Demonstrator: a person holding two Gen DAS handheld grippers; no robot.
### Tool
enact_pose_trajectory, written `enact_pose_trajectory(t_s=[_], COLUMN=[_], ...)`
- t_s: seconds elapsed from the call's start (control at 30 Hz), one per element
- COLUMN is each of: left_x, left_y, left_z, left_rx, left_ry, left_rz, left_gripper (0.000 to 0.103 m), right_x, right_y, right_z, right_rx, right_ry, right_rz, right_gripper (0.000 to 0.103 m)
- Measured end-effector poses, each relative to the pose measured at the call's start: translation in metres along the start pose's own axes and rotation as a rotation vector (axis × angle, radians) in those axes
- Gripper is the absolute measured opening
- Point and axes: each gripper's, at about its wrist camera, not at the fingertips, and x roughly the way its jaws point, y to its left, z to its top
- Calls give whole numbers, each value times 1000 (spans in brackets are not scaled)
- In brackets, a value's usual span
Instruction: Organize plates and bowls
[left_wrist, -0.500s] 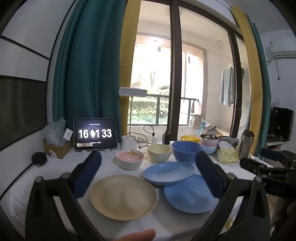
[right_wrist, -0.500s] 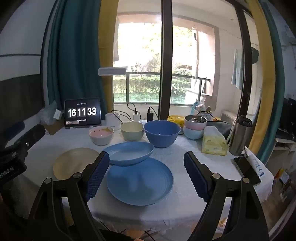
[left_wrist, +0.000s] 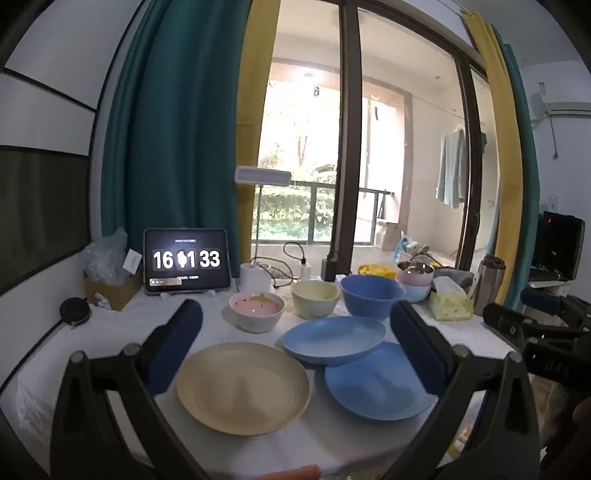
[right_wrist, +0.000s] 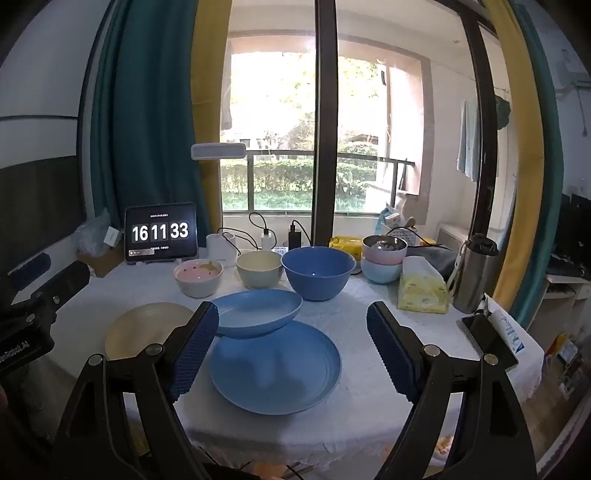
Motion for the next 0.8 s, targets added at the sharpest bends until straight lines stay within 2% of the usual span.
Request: enact_pose_trajectory(t_s=[0.8], left_x=[-4], left_y=[2], left_z=[0], left_rx=[5], left_ry=[-8], left_rz=[4], left_gripper=[103], right_x=[-3], right_y=[0], right_z=[6], right_rx=[20], right_ry=[-15], right_rz=[-14], right_gripper=[85])
